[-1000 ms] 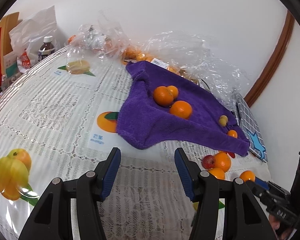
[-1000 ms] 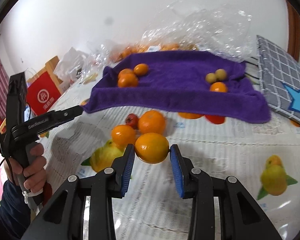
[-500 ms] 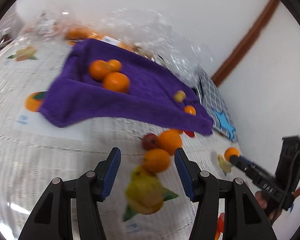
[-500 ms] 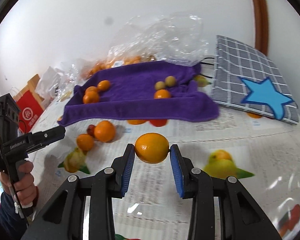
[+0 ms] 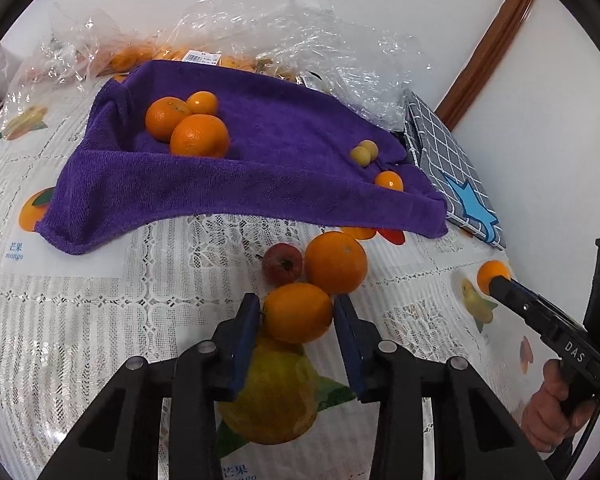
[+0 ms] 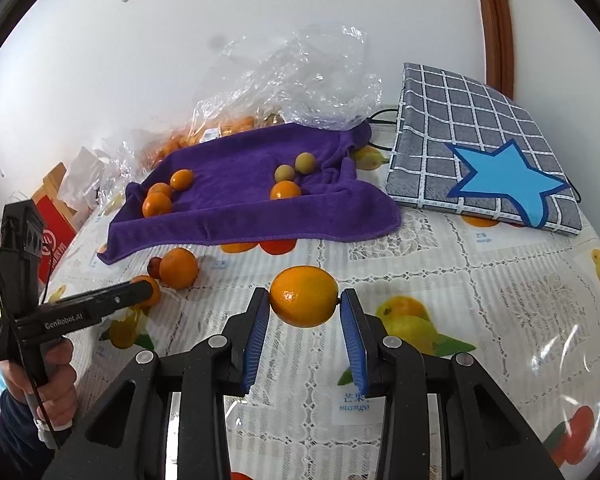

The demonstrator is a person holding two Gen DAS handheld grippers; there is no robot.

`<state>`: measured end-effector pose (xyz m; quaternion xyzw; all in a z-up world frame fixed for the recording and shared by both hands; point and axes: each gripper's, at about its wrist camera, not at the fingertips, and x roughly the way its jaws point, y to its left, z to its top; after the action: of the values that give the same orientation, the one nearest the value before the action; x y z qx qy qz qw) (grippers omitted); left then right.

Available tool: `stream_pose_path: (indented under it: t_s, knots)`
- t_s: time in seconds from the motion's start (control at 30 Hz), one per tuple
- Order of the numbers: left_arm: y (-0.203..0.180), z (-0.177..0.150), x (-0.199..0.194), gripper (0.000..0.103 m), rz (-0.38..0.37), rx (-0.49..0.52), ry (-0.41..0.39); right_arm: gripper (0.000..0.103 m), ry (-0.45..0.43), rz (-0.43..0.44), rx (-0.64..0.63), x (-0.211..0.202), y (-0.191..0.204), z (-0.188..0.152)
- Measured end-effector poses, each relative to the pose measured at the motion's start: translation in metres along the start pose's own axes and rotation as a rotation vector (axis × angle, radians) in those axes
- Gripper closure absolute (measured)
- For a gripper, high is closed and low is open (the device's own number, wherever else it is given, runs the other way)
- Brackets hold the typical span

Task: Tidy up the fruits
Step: 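Grasp an orange with right tool while left tool grasps another orange, then lift both held oranges and carry them over the purple towel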

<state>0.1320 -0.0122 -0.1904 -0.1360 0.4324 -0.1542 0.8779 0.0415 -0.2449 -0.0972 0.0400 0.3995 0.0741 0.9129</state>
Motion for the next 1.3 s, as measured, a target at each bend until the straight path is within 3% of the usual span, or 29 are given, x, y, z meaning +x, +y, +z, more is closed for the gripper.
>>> stream_pose_path:
  t_s: [0.37,0.87,1.3]
  knots:
    - [0.014,0.006,-0.027,0.067,-0.021,-0.037,-0.061,0.067,0.02,-0.019,-0.021,0.009,0.015,0.007]
    - [0.045,0.041,-0.055,0.067,0.045,-0.091,-0.128,0.067,0.047,-0.006,-0.026,0.027,0.038,0.031]
    - [0.056,0.075,-0.061,0.067,0.084,-0.102,-0.143,0.067,0.014,-0.056,-0.04,0.035,0.033,0.07]
